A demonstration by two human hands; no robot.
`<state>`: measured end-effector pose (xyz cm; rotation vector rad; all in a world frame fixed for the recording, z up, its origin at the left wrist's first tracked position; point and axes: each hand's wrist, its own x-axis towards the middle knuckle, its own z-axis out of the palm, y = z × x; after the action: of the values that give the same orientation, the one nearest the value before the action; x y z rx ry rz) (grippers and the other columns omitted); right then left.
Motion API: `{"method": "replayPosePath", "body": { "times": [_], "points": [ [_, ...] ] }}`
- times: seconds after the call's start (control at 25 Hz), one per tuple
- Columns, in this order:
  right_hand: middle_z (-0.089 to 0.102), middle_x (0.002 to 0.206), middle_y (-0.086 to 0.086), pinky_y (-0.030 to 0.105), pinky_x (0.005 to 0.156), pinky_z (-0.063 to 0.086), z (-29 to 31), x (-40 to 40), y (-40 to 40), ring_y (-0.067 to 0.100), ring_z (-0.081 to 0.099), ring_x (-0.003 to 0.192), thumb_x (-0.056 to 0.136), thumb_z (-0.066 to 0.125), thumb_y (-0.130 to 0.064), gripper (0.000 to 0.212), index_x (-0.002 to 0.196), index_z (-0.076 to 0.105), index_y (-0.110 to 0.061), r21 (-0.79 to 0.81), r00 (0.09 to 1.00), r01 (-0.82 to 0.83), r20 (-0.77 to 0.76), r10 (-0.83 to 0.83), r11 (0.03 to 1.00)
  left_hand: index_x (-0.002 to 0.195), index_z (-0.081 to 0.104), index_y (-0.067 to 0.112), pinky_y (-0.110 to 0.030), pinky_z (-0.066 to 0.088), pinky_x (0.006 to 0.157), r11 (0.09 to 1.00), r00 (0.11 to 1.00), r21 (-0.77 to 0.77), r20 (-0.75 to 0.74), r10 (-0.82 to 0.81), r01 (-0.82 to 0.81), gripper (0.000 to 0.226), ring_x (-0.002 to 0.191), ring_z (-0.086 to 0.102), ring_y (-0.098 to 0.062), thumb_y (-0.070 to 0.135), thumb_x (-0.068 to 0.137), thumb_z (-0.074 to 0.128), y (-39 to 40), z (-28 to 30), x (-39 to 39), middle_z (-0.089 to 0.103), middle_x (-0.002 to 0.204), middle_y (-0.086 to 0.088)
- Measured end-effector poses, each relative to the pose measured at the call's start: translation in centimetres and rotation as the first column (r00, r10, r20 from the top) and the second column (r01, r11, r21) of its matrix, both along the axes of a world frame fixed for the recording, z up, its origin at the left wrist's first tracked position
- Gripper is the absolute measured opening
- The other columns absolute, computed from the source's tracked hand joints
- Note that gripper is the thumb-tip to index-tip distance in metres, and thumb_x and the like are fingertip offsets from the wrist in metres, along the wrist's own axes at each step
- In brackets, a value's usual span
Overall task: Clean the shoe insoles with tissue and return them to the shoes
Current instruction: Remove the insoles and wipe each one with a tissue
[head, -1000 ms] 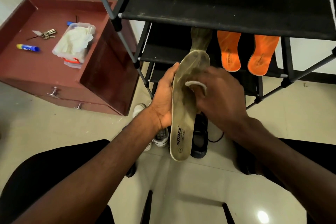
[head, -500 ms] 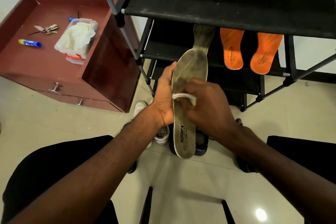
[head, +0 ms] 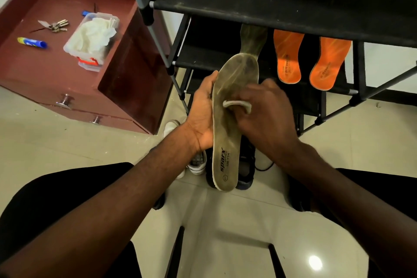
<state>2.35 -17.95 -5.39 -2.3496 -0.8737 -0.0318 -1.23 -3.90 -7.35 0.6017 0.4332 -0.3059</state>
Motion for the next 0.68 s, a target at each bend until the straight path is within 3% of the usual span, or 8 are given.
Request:
{"method": "replayPosePath", "body": {
  "times": [0.12,0.2,0.28,0.32,0.4,0.48,0.6,0.68],
  "points": [
    [0.074,0.09,-0.011,0.034,0.073,0.048,0.5,-1.6,0.3,0.012,0.056,0.087,0.087,0.075,-0.019,0.01,0.092,0.079,-0.026,0.012,0.978,-0.197,-0.062,0.197,0.98,0.108,0.073,0.009,-0.038,0.051,0.088,1.0,1.0,-0.003,-0.021,0.012,-0.012,0.056,0.092,0.067,-0.021,0.059,0.101,0.049,0.1,0.1,-0.2,0.069,0.099,-0.008],
    [0.074,0.09,-0.013,0.036,0.075,0.044,0.4,-0.7,0.1,0.016,0.056,0.091,0.085,0.075,-0.022,0.011,0.091,0.079,-0.031,-0.031,0.996,-0.084,0.021,0.085,0.996,0.113,0.074,0.011,-0.037,0.053,0.087,1.0,0.999,0.004,-0.04,-0.01,0.01,0.057,0.094,0.069,-0.021,0.06,0.101,0.048,-0.6,0.1,-0.5,0.071,0.1,-0.008],
    [0.074,0.088,-0.013,0.04,0.076,0.048,0.4,0.7,0.3,0.014,0.056,0.09,0.085,0.073,-0.021,0.012,0.089,0.079,-0.031,0.039,0.997,0.074,0.003,-0.074,0.996,0.125,0.071,0.011,-0.036,0.058,0.088,1.0,0.999,-0.005,-0.049,-0.004,0.004,0.06,0.099,0.071,-0.023,0.061,0.102,0.046,-1.3,0.4,-0.6,0.073,0.107,-0.009],
    [0.074,0.085,-0.012,0.04,0.075,0.051,0.5,0.7,0.8,0.011,0.056,0.088,0.085,0.072,-0.02,0.012,0.087,0.08,-0.029,0.09,0.996,0.077,-0.041,-0.074,0.993,0.131,0.068,0.01,-0.038,0.057,0.091,1.0,0.999,-0.014,-0.042,0.008,-0.009,0.063,0.102,0.071,-0.024,0.061,0.102,0.046,-1.2,0.5,-0.4,0.072,0.11,-0.011],
    [0.073,0.081,-0.012,0.039,0.072,0.052,0.7,-0.7,1.4,0.009,0.058,0.082,0.083,0.071,-0.018,0.012,0.083,0.079,-0.028,0.12,0.993,-0.067,-0.093,0.079,0.99,0.134,0.064,0.006,-0.04,0.055,0.095,0.998,0.999,-0.047,-0.019,0.028,-0.029,0.067,0.104,0.07,-0.026,0.061,0.101,0.047,-0.5,0.7,-0.3,0.071,0.112,-0.013],
    [0.074,0.085,-0.014,0.04,0.076,0.048,1.2,-1.5,0.6,0.011,0.057,0.085,0.083,0.072,-0.023,0.012,0.088,0.079,-0.032,0.007,0.985,-0.161,-0.068,0.161,0.987,0.128,0.067,0.005,-0.04,0.055,0.095,0.999,0.999,-0.037,-0.022,0.024,-0.025,0.065,0.102,0.071,-0.026,0.061,0.102,0.046,-0.1,0.6,-0.3,0.072,0.109,-0.013],
    [0.074,0.092,-0.012,0.044,0.081,0.047,0.9,0.7,-0.1,0.018,0.058,0.094,0.086,0.073,-0.025,0.015,0.097,0.079,-0.034,-0.042,0.998,0.031,0.052,-0.028,0.999,0.122,0.071,0.011,-0.038,0.054,0.093,1.0,1.0,0.026,-0.029,-0.005,0.006,0.06,0.1,0.07,-0.023,0.061,0.103,0.044,-1.0,0.6,-0.3,0.073,0.106,-0.009],
    [0.073,0.086,-0.012,0.043,0.076,0.051,0.8,0.4,0.6,0.015,0.057,0.089,0.085,0.072,-0.021,0.012,0.09,0.079,-0.029,0.044,1.0,0.019,-0.011,-0.019,0.999,0.122,0.071,0.01,-0.039,0.053,0.095,1.0,1.0,0.027,-0.012,-0.016,0.017,0.061,0.102,0.07,-0.024,0.061,0.102,0.046,-0.9,0.7,-0.2,0.072,0.107,-0.01]
  ]
}}
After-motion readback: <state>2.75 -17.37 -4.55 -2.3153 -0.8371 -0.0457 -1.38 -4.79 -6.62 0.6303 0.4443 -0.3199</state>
